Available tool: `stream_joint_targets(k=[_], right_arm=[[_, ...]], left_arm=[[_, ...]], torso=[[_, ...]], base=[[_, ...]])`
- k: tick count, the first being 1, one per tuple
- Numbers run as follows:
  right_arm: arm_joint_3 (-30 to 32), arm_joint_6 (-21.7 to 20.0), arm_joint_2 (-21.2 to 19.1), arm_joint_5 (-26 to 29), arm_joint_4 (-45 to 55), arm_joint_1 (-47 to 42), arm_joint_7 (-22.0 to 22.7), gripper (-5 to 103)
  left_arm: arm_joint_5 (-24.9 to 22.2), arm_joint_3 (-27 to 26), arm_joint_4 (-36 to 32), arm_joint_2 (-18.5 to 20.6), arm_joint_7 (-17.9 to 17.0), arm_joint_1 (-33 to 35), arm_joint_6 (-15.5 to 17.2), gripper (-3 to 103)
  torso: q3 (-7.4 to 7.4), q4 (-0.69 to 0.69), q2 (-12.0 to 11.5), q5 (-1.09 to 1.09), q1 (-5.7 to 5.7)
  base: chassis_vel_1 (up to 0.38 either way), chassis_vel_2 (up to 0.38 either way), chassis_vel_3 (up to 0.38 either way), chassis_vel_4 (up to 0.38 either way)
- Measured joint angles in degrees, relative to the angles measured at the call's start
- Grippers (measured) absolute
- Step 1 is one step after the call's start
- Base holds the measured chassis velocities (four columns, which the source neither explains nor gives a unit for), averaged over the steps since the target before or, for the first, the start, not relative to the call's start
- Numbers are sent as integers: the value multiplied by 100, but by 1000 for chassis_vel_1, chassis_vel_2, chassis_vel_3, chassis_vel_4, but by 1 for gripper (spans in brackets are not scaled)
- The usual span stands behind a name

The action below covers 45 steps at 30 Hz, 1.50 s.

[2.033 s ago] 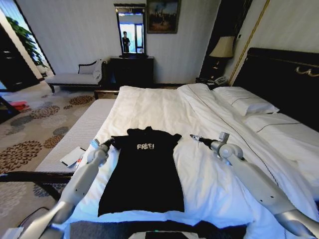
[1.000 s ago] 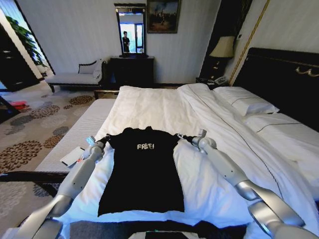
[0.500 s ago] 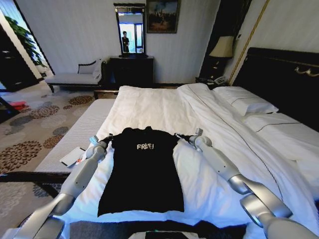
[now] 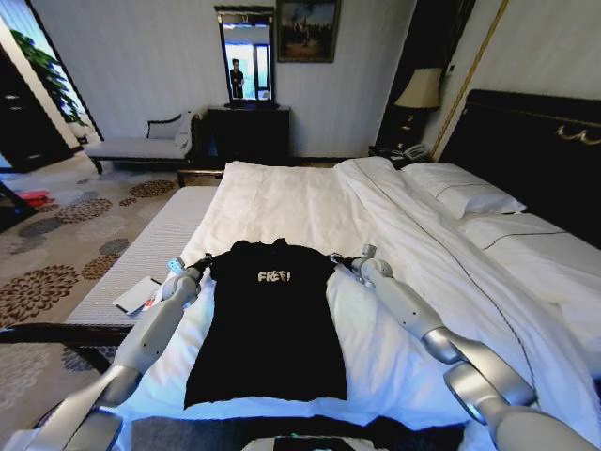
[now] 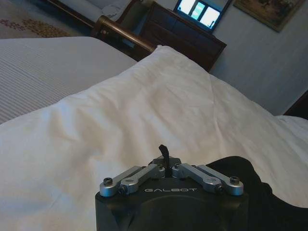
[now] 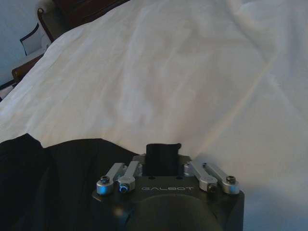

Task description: Fold the clothes on the bed.

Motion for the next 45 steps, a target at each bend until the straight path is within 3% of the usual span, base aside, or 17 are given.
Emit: stream_joint_targets(k=[2, 3, 5, 7, 10, 18, 31, 44, 45], right_arm=[[0, 7, -26, 2, 27, -3, 8, 31], [0, 11, -53, 3, 70, -23, 12, 20], [0, 28, -76, -7, 112, -44, 29, 9], [0, 41, -78, -14, 119, -46, 34, 9], [0, 74, -142, -10, 167, -30, 57, 1], [-13, 132, -219, 9, 191, -1, 65, 1], [-45, 614, -144, -198, -83, 194, -17, 1], [-34, 502, -196, -404, 116, -39, -18, 1], [-12, 495, -203, -406, 132, -57, -18, 1]], left_arm=[[-1, -3, 1, 2, 3, -4, -1, 1], [-1, -3, 10, 2, 9, -16, -2, 1], [-1, 2, 55, -8, 17, -59, -5, 1], [-1, 4, 67, -11, 20, -71, -5, 1], [-4, 49, 192, -36, 27, -203, -12, 1], [-41, 129, 320, -39, 45, -364, -15, 1], [-45, 644, 1258, -247, 334, -1450, -76, 1], [17, 595, 961, -188, 210, -963, -51, -2], [29, 560, 895, -182, 169, -900, -35, 3]], torso=[[0, 1, 0, 0, 0], [0, 1, 0, -1, 0], [0, 1, 0, 0, 0], [0, 1, 0, 0, 0], [0, 2, 0, 0, 0], [0, 1, 0, 1, 0], [0, 0, 0, 1, 0], [0, 2, 0, 0, 0], [0, 3, 0, 0, 0]], base=[[0, 0, 0, 0], [0, 0, 0, 0], [0, 0, 0, 0], [0, 0, 0, 0], [0, 0, 0, 0], [0, 0, 0, 0], [0, 0, 0, 0], [0, 0, 0, 0], [0, 0, 0, 0]])
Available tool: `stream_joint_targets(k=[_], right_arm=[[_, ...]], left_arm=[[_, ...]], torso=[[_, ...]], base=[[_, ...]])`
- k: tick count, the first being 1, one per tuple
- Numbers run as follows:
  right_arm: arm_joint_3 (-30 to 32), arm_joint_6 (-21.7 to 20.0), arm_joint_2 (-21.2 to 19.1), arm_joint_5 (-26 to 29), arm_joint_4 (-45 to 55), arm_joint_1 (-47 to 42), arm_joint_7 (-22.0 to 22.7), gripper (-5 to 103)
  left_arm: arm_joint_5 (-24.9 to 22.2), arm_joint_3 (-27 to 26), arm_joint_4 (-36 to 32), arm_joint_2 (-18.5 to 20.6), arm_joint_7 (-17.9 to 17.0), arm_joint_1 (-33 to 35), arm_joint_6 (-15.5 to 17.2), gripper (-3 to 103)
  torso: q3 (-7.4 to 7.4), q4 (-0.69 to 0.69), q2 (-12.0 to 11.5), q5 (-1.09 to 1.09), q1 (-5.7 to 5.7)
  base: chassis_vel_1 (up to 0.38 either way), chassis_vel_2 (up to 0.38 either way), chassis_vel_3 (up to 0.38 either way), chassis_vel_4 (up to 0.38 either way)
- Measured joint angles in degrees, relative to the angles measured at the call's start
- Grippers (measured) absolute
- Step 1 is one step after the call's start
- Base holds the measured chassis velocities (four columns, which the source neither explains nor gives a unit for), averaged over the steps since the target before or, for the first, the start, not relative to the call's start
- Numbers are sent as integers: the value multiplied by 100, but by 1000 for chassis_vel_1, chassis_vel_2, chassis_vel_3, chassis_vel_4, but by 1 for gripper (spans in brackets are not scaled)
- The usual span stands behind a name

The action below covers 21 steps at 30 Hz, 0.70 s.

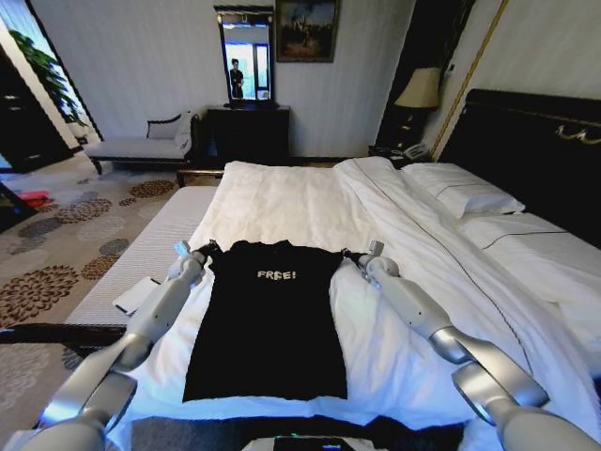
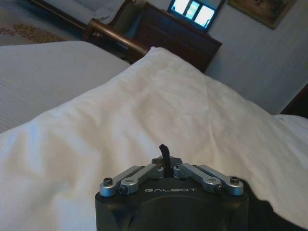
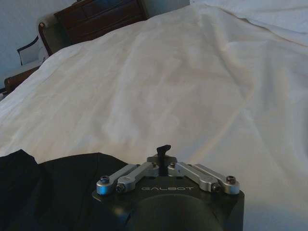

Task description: Fold the clothes on the bed.

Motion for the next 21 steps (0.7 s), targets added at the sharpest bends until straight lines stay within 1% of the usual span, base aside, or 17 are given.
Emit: stream_joint_targets(k=[3, 4, 5, 7, 8, 9, 12, 13, 14, 15, 16, 17, 19, 20, 21], right_arm=[[172, 2, -90, 5, 76, -93, 10, 17], [172, 2, -90, 5, 76, -93, 10, 17], [224, 3, -129, 18, 94, -130, 30, 22], [302, -3, -199, 65, 105, -178, 55, 33], [326, -22, -231, 92, 106, -189, 51, 33], [326, -22, -231, 92, 106, -189, 51, 33], [353, -130, -273, 250, 140, -207, 13, 49], [353, -130, -273, 250, 140, -207, 13, 49], [357, -162, -272, 297, 155, -207, 12, 55], [360, -225, -265, 367, 172, -207, 12, 60], [367, -299, -254, 456, 194, -215, 12, 65], [367, -299, -254, 456, 194, -215, 12, 65], [374, -386, -224, 529, 238, -259, 13, 77], [374, -414, -208, 537, 251, -282, 15, 77], [379, -435, -188, 541, 254, -301, 22, 82]], left_arm=[[37, -157, -262, 66, -122, 241, 22, 19], [37, -157, -262, 66, -122, 241, 22, 19], [40, -231, -384, 112, -170, 363, 28, 19], [35, -378, -608, 216, -228, 590, 37, 30], [30, -461, -723, 270, -260, 718, 45, 35], [30, -461, -723, 270, -260, 718, 45, 35], [-4, -762, -1148, 462, -327, 1149, 68, 52], [-4, -762, -1148, 462, -327, 1149, 68, 52], [-27, -848, -1270, 517, -344, 1262, 74, 57], [-66, -957, -1421, 600, -370, 1414, 85, 57], [-87, -1060, -1573, 684, -385, 1556, 92, 62], [-87, -1060, -1573, 684, -385, 1556, 92, 62], [-149, -1269, -1873, 848, -409, 1822, 100, 74], [-192, -1355, -2001, 926, -431, 1943, 103, 78], [-233, -1427, -2128, 1004, -448, 2059, 104, 84]], torso=[[0, -3, 0, -1, 1], [0, -3, 0, -1, 1], [0, -5, 0, 0, 0], [-1, -5, 0, 1, 0], [-1, -5, 0, 1, 0], [-1, -5, 0, 1, 0], [-1, 0, 1, -1, -1], [-1, 0, 1, -1, -1], [-1, -1, 0, 0, 0], [-1, -1, 0, -1, 0], [-1, 0, 1, -1, 0], [-1, 0, 1, -1, 0], [-1, -2, 0, -1, 0], [-1, -2, 1, 0, -1], [-1, -1, 1, 0, -1]], base=[[0, 0, 0, 0], [0, 0, 0, 0], [0, 0, 0, 0], [0, 0, 0, 0], [0, 0, 0, 0], [0, 0, 0, 0], [0, 0, 0, 0], [0, 0, 0, 0], [0, 0, 0, 0], [0, 0, 0, 0], [0, 0, 0, 0], [0, 0, 0, 0], [0, 0, 0, 0], [0, 0, 0, 0], [0, 0, 0, 0]])
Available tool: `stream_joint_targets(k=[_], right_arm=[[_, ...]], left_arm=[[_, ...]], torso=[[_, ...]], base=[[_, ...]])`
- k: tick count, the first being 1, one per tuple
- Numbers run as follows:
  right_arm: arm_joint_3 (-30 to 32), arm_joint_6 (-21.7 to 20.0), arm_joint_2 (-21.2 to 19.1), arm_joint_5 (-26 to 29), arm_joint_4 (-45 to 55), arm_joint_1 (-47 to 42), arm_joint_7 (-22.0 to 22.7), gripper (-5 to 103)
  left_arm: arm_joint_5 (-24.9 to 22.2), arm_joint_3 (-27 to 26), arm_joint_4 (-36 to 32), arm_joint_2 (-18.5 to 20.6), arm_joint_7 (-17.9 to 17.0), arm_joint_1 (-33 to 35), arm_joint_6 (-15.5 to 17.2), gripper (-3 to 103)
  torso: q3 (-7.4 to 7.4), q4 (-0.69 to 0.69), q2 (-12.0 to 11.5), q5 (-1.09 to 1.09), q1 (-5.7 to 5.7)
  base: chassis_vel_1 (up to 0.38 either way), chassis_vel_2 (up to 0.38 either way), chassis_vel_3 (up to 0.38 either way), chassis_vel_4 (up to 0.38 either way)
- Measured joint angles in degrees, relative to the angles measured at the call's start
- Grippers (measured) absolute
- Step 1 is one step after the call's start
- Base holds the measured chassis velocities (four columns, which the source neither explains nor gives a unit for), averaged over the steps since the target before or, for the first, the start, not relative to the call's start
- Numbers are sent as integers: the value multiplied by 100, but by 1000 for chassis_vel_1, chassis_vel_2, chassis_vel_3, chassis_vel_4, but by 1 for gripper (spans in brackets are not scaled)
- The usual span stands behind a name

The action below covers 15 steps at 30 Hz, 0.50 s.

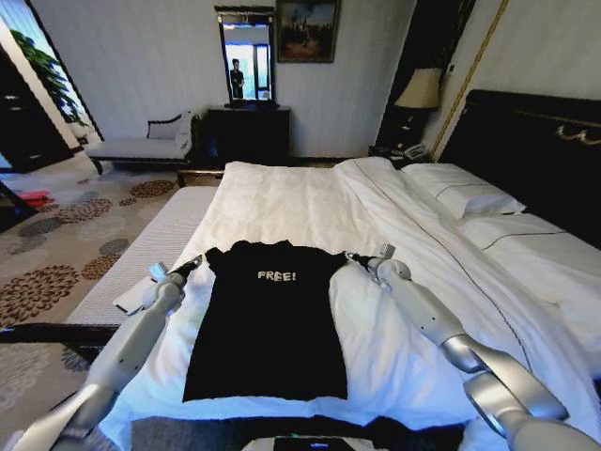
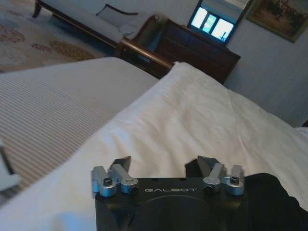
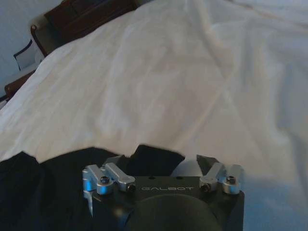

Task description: Fold the clothes on the bed.

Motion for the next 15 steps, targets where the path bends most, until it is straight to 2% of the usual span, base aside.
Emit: stream_joint_targets(k=[1, 2, 3, 5, 7, 9, 11, 13, 14, 15], right_arm=[[0, 0, 0, 0, 0, 0, 0, 82], [12, -17, 18, 4, 0, -14, 8, 90], [22, -27, 32, 7, -9, -25, 10, 88], [38, -27, 48, 9, -57, -35, 13, 78], [49, -28, 50, 16, -67, -40, 14, 78], [102, -28, 28, 37, -49, -78, 34, 68], [143, -25, -8, 50, -16, -109, 57, 57], [156, -22, -18, 58, -5, -115, 62, 57], [169, -17, -23, 60, 8, -125, 67, 51], [178, -13, -23, 60, 30, -135, 74, 51]], left_arm=[[0, 0, 0, 0, 0, 0, 0, 84], [-30, -67, -126, 74, -7, 113, 0, 89], [-54, -135, -239, 147, -13, 231, 0, 89], [-104, -260, -454, 278, -29, 463, 0, 98], [-119, -308, -542, 321, -37, 557, -2, 99], [-135, -368, -677, 371, -51, 693, -8, 100], [-148, -440, -823, 403, -78, 837, -13, 100], [-160, -485, -907, 421, -90, 918, -15, 100], [-176, -539, -1011, 449, -103, 1029, -19, 100], [-183, -582, -1093, 479, -108, 1136, -24, 100]], torso=[[0, 0, 0, 0, 0], [0, 1, 0, 0, 0], [0, 1, 0, 0, 0], [0, 0, 0, 0, 0], [0, 0, 0, 0, 0], [0, 1, 0, 0, 0], [0, -4, 0, -1, 0], [0, -5, 0, -2, 0], [0, -4, 0, -1, 0], [1, -3, 0, 1, 0]], base=[[0, 0, 0, 0], [0, 0, 0, 0], [0, 0, 0, 0], [0, 0, 0, 0], [0, 0, 0, 0], [0, 0, 0, 0], [0, 0, 0, 0], [0, 0, 0, 0], [0, 0, 0, 0], [0, 0, 0, 0]])
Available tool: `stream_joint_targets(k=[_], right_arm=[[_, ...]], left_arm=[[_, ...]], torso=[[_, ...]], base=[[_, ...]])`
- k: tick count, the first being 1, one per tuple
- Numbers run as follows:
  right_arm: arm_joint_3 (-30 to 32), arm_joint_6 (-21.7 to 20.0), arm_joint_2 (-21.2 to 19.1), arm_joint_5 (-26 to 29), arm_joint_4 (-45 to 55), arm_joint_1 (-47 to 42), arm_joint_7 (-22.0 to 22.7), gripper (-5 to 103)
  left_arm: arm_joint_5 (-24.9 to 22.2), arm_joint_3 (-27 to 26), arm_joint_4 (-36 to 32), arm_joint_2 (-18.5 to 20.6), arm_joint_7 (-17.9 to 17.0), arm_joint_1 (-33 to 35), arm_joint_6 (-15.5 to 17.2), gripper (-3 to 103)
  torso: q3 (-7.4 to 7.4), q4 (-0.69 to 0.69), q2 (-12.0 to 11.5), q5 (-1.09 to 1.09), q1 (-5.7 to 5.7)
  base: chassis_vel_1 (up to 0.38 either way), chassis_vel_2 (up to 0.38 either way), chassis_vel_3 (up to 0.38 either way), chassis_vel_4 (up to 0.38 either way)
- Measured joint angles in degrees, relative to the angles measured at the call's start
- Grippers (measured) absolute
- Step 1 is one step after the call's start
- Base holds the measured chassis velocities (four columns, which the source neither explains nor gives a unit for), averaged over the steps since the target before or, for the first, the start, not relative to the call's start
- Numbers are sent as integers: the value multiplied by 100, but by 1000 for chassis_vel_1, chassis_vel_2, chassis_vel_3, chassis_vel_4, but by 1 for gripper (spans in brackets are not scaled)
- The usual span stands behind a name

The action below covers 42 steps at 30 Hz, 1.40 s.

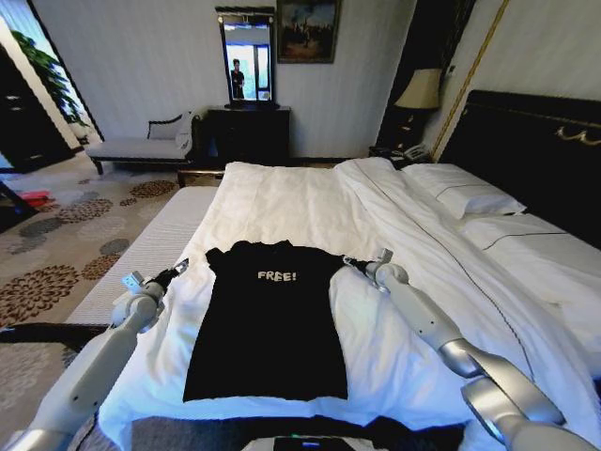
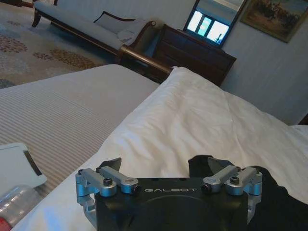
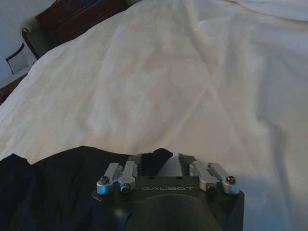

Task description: Fold the clothes on the bed.

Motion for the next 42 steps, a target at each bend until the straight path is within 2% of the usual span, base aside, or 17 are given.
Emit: stream_joint_targets(k=[1, 2, 5, 7, 10, 11, 13, 40, 42], right_arm=[[0, 0, 0, 0, 0, 0, 0, 51], [10, 4, 0, 2, 55, -19, 11, 40], [19, 14, 2, 29, 145, -44, 29, 24], [15, 17, 8, 30, 143, -43, 30, 24], [0, 35, 36, 27, 105, -45, 32, 8], [0, 35, 36, 27, 105, -45, 32, 8], [-2, 40, 40, 25, 97, -46, 33, 1], [-9, 51, 44, 18, 86, -45, 34, 0], [-105, 74, -59, 184, 334, -133, 344, 0]], left_arm=[[0, 0, 0, 0, 0, 0, 0, 100], [6, -33, -77, 48, -2, 129, -8, 100], [99, -109, -218, 138, 9, 388, -33, 100], [105, -135, -245, 140, 9, 435, -35, 100], [114, -189, -298, 132, 8, 516, -38, 100], [114, -189, -298, 132, 8, 516, -38, 100], [116, -192, -299, 125, 8, 517, -39, 100], [123, -180, -274, 107, 10, 490, -41, 100], [193, -378, -437, 4, 15, 606, -47, 100]], torso=[[0, 0, 0, 0, 0], [1, 3, 0, 0, 0], [0, 5, 0, -1, 0], [0, 4, 1, -1, 0], [0, 2, 0, 0, 0], [0, 2, 0, 0, 0], [0, 0, 0, -1, 1], [0, 2, 0, -1, 1], [1, 4, 0, -2, 2]], base=[[0, 0, 0, 0], [0, 0, 0, 0], [0, 0, 0, 0], [0, 0, 0, 0], [0, 0, 0, 0], [0, 0, 0, 0], [0, 0, 0, 0], [0, 0, 0, 0], [0, 0, 0, 0]])
